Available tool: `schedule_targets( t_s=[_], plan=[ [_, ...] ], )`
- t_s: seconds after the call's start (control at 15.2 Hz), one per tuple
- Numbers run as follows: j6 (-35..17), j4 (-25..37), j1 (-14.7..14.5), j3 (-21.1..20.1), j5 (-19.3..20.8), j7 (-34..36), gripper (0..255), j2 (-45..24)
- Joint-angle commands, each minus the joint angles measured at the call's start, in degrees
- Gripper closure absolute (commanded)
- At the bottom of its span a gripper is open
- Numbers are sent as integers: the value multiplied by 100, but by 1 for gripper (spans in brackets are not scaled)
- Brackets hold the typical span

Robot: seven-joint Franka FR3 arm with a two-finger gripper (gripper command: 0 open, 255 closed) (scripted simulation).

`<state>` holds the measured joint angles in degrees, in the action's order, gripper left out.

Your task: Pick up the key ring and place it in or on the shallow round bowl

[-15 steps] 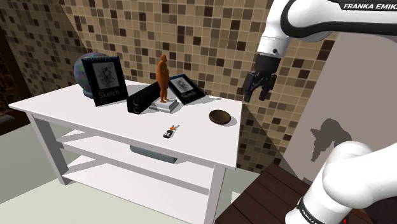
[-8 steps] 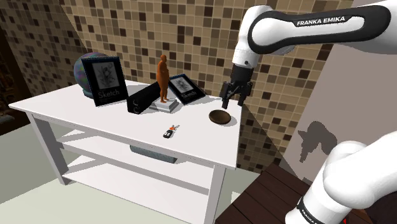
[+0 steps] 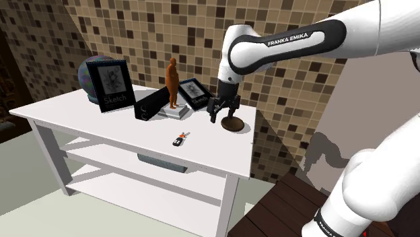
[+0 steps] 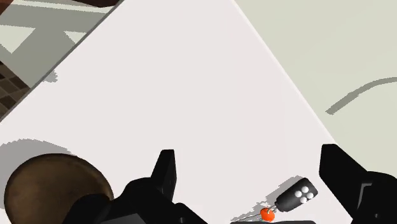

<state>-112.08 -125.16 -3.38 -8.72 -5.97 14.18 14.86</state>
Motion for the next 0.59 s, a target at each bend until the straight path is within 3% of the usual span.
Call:
schedule_targets(
  t_s=[0.0,0.53],
  plan=[
    [-197,235,-21,-87,82,90,0,-428],
    [-694,1456,-199,-332,595,533,0,-2179]
  ],
)
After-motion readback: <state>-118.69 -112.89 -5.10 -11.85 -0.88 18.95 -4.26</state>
